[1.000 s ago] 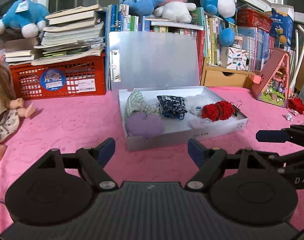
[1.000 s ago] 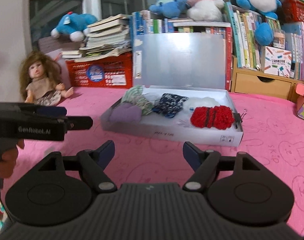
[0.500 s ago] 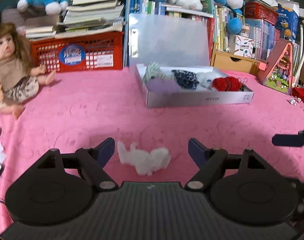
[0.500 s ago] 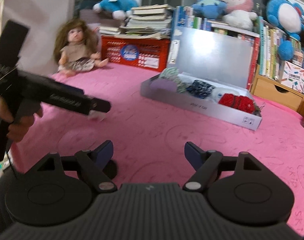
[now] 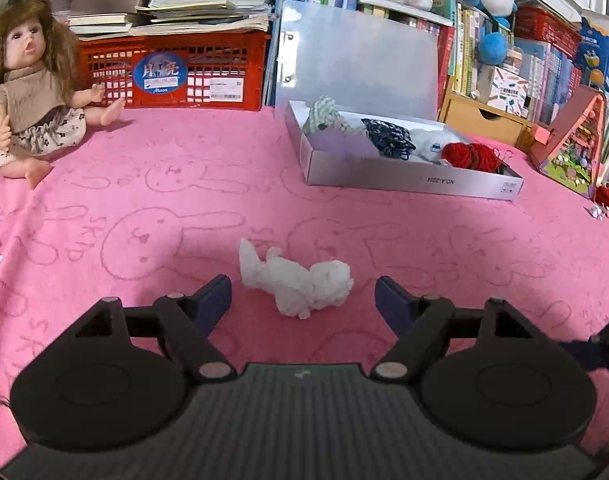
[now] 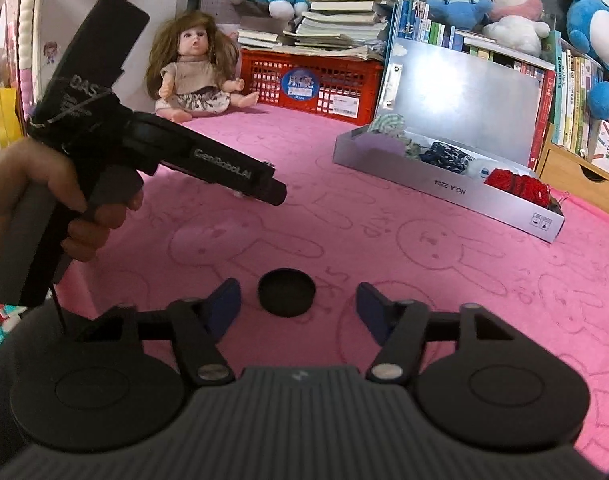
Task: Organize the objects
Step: 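Grasp the white tissue with the left gripper while the right grasps a black lid, then carry the white tissue and black lid with both grippers into the white box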
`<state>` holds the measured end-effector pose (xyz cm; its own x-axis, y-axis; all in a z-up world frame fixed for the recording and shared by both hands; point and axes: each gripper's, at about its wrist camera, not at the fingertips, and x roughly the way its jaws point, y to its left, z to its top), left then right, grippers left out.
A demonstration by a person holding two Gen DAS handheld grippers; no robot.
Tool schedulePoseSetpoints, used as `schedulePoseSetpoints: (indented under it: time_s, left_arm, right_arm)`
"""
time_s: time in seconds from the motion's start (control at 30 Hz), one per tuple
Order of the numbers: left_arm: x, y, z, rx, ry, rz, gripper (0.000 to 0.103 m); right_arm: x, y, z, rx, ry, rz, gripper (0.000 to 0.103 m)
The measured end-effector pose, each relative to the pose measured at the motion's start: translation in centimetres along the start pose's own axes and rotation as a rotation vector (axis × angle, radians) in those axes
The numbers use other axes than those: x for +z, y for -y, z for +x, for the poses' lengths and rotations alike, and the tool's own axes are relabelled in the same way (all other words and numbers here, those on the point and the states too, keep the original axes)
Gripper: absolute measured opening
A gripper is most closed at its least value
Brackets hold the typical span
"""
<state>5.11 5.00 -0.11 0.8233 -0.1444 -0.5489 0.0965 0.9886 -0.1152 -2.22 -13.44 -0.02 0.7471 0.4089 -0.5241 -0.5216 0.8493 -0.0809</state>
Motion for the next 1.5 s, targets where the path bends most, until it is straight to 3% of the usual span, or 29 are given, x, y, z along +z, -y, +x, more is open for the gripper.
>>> schedulePoseSetpoints:
  time_s: [0.07, 0.13, 0.2, 0.87, 1.5]
  left_arm:
    - [0.0, 0.0, 0.0, -0.001, 0.002, 0.004, 0.074]
    - [0.0, 0.2, 0.0, 0.005, 0.008, 0.009, 0.067]
    - [0.1, 0.2, 0.1, 0.004, 0.01, 0.011, 0.06]
    - [0.3, 5.0, -2.0, -0.11, 0.046, 0.071, 0.055]
    - [1.8, 7.5, -1.5, -0.129, 0.034, 0.109, 0.055]
  right_arm:
    - [0.0, 0.1, 0.0, 0.005, -0.003, 0.015, 0.059]
    - [0.0, 0.2, 0.0, 0.002, -0.001, 0.024, 0.043]
    - [0.0, 0.4, -0.1, 0.001, 0.005, 0.039, 0.037]
    - [-0.1, 6.1, -0.9, -0.244, 0.023, 0.25, 0.037]
    - [1.2, 8.3, -0.6, -0.314, 0.021, 0.268, 0.037]
